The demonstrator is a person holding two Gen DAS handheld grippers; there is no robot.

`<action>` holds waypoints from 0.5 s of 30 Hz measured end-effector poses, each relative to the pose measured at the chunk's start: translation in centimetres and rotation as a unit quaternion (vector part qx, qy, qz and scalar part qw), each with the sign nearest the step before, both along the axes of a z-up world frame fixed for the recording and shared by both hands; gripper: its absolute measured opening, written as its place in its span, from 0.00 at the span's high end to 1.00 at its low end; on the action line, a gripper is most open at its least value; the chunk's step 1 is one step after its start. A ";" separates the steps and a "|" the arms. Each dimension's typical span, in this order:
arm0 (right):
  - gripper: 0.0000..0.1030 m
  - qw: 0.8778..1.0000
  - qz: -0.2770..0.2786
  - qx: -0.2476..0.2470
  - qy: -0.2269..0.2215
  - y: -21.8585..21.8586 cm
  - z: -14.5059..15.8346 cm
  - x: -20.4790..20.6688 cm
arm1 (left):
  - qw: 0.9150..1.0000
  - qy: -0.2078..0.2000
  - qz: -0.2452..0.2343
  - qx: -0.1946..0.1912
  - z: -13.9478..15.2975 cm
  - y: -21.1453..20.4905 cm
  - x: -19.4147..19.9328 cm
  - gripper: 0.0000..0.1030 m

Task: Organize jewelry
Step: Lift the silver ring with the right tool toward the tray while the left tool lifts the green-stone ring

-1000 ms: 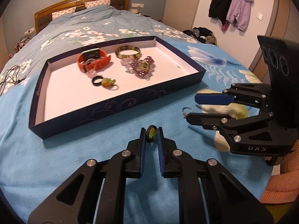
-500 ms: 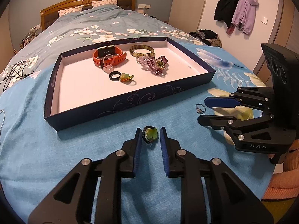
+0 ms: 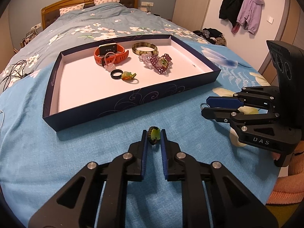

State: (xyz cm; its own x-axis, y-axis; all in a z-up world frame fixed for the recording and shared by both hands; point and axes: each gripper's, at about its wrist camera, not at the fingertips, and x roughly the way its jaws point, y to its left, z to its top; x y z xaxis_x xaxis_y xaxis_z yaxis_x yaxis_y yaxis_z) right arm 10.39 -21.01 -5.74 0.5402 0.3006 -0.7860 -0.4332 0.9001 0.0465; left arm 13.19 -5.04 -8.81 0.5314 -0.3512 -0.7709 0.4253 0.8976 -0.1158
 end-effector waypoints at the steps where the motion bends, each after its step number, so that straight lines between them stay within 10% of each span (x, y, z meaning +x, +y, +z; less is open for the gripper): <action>1: 0.81 1.000 0.000 0.002 -0.001 0.0 0.1 0.0 | 1.000 0.000 0.001 0.000 0.0 0.0 0.0 0.87; 15: 0.81 0.998 -0.009 0.047 -0.028 -1.0 1.6 -0.9 | 1.000 -0.017 0.007 -0.006 0.9 0.3 -0.6 0.87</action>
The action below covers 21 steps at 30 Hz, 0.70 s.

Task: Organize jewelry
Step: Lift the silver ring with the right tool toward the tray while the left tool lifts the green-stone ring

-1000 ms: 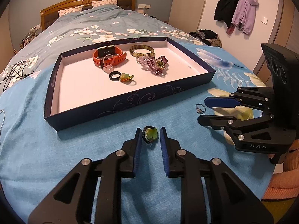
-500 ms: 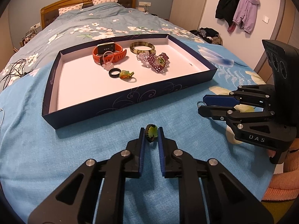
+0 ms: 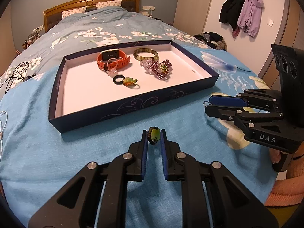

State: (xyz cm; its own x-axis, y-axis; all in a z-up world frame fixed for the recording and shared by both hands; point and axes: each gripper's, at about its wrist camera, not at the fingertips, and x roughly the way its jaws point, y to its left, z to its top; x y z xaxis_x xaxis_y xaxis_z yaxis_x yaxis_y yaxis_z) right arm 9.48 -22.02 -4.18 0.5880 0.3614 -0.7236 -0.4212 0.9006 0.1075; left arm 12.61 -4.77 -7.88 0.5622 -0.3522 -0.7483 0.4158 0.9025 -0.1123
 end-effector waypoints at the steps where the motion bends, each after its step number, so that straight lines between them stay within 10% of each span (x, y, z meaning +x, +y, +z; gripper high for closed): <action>1: 0.81 1.000 0.000 0.002 -0.002 0.0 0.1 0.0 | 1.000 -0.002 0.001 0.000 0.1 0.0 0.0 0.87; 21: 0.81 0.998 -0.002 0.041 -0.040 -0.3 2.1 -0.3 | 0.999 -0.036 0.010 -0.014 2.6 0.4 -0.8 0.87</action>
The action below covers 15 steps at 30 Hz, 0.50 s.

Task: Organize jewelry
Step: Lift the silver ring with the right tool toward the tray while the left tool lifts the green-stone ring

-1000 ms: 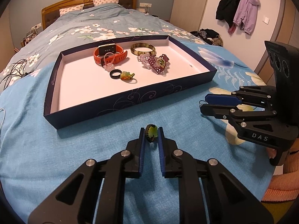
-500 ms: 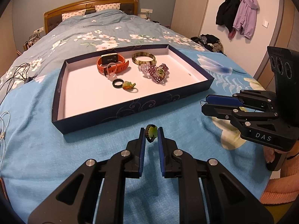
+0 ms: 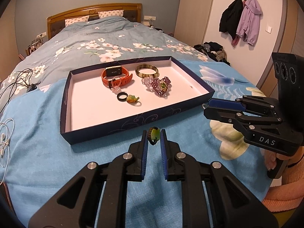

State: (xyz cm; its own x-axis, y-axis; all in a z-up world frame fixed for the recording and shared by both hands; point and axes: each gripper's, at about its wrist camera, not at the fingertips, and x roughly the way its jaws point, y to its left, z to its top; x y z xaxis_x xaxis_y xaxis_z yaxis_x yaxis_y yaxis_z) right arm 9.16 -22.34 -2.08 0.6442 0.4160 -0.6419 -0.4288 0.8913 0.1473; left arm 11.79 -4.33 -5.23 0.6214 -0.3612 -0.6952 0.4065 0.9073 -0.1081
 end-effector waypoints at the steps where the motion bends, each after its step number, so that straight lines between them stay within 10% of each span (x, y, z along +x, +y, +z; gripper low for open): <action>1: 0.81 1.000 -0.001 0.000 -0.002 0.0 0.1 0.0 | 1.000 -0.002 0.001 -0.001 0.1 0.0 0.0 0.87; 15: 0.81 1.000 0.000 0.010 -0.012 0.2 0.7 0.6 | 1.000 -0.020 0.005 -0.008 1.6 0.0 0.1 0.87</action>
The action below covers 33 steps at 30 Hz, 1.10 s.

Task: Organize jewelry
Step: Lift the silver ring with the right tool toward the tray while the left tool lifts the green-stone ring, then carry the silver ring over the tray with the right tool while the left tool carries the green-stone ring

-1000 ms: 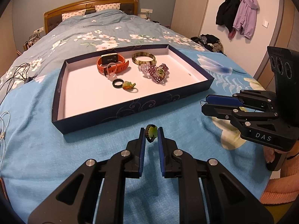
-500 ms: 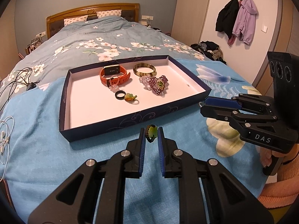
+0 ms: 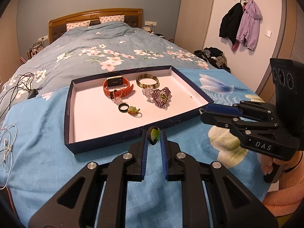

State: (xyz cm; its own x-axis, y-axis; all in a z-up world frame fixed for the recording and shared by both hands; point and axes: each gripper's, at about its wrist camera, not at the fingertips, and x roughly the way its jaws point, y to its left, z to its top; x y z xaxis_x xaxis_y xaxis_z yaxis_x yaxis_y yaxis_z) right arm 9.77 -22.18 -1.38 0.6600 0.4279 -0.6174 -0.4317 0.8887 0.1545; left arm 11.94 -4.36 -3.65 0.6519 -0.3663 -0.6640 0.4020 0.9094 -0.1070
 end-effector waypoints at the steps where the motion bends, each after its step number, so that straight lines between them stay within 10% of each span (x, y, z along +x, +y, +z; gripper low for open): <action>1: 0.81 1.000 0.000 0.000 0.000 0.0 0.0 0.0 | 1.000 -0.001 0.000 0.000 0.1 0.0 0.0 0.87; 33: 0.81 1.000 -0.002 0.002 -0.018 0.2 1.1 1.4 | 1.000 -0.019 0.016 -0.002 1.6 0.4 0.8 0.87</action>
